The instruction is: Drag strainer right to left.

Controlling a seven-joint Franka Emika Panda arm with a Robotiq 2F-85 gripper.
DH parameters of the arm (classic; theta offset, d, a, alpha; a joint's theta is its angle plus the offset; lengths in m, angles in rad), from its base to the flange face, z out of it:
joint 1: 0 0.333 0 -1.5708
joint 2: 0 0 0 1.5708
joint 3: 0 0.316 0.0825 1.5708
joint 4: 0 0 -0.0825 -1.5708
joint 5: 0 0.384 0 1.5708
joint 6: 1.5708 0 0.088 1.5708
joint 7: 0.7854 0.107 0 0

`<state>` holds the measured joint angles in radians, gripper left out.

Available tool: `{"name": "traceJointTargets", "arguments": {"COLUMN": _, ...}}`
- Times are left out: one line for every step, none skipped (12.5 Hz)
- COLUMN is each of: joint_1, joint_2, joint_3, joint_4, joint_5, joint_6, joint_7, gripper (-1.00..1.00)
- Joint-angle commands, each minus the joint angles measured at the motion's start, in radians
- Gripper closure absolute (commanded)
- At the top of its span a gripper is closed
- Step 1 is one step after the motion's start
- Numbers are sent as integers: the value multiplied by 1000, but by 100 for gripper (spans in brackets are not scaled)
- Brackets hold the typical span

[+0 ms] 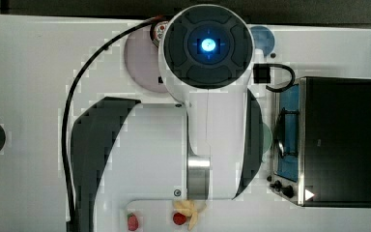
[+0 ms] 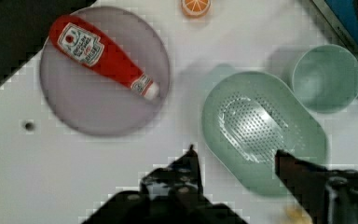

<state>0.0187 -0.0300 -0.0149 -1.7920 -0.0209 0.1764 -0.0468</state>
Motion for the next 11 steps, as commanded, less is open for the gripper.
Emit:
{"name": "traceJointTargets", "arguments": {"joint_1": -31, "joint_2": -466, "joint_3": -21, "joint_4": -143, "joint_5": -35, "joint_6": -298, "joint_7": 119, "gripper": -58}}
{"name": "traceJointTargets", "arguments": {"joint_1": -31, "joint_2": -465, "joint_3": -21, "joint_4": -149, "joint_5": -35, "joint_6": -299, "joint_7": 119, "gripper": -80}}
{"name": "traceJointTargets", "arguments": {"joint_1": -30, "joint_2": -464, "joint_3": -20, "joint_4": -156, "joint_5": -33, "joint_6": -294, "joint_7": 119, "gripper": -99}}
{"name": "traceJointTargets", "arguments": {"joint_1": -28, "joint_2": -457, "joint_3": -17, "joint_4": -166, "joint_5": -32, "joint_6": -284, "joint_7": 119, "gripper": -100}}
{"name": "traceJointTargets", "arguments": {"joint_1": -28, "joint_2": -446, "joint_3": -14, "joint_4": -184, "joint_5": -32, "joint_6": -275, "joint_7": 119, "gripper": -100}}
{"name": "traceJointTargets", "arguments": {"joint_1": -28, "joint_2": -430, "joint_3": -10, "joint_4": -210, "joint_5": -32, "joint_6": -254, "joint_7": 119, "gripper": -100}}
{"name": "traceJointTargets", "arguments": {"joint_1": -28, "joint_2": -409, "joint_3": -6, "joint_4": -244, "joint_5": -32, "joint_6": -220, "joint_7": 123, "gripper": -100}}
{"name": "traceJointTargets", "arguments": {"joint_1": -28, "joint_2": -384, "joint_3": -3, "joint_4": -283, "joint_5": -32, "joint_6": -176, "joint_7": 136, "gripper": -100}}
{"name": "traceJointTargets", "arguments": {"joint_1": -28, "joint_2": -354, "joint_3": 0, "joint_4": -321, "joint_5": -32, "joint_6": -126, "joint_7": 146, "gripper": -100}}
{"name": "traceJointTargets", "arguments": {"joint_1": -28, "joint_2": -319, "joint_3": 2, "joint_4": -361, "joint_5": -32, "joint_6": -68, "joint_7": 163, "gripper": -100}}
{"name": "traceJointTargets", "arguments": {"joint_1": -28, "joint_2": -281, "joint_3": 4, "joint_4": -400, "joint_5": -32, "joint_6": 0, "joint_7": 197, "gripper": -100}}
